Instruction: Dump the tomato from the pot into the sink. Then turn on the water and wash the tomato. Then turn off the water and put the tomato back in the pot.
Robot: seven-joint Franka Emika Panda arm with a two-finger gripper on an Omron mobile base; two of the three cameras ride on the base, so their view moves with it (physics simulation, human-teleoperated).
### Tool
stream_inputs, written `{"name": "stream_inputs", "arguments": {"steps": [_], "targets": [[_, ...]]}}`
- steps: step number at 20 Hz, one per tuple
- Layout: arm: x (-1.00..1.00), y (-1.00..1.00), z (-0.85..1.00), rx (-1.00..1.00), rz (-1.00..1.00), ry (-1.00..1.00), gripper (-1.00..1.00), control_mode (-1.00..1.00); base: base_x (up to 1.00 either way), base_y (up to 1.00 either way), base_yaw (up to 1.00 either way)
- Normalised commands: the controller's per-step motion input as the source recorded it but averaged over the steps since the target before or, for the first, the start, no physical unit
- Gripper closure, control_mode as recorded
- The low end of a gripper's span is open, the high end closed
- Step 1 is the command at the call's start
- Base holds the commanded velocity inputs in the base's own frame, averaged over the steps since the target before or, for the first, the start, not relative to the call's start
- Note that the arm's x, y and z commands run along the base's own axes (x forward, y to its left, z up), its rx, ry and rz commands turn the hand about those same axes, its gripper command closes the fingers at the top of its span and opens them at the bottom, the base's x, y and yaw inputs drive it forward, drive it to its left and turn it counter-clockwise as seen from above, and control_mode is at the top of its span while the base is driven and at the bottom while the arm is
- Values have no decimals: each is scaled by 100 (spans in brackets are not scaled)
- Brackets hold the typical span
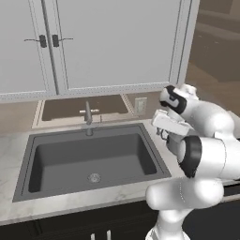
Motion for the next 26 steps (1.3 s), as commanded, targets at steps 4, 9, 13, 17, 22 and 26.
{"name": "stream_inputs", "arguments": {"steps": [4,9,13,17,22,26], "targets": [[-18,79,56,4,0,5,100,-100,0,0,0],[-6,89,32,3,0,6,100,-100,0,0,0],[0,86,15,2,0,6,100,-100,0,0,0],[0,65,21,8,0,4,100,-100,0,0,0],[0,48,34,14,0,2,100,-100,0,0,0],[3,27,17,15,0,1,100,-100,0,0,0]]}}
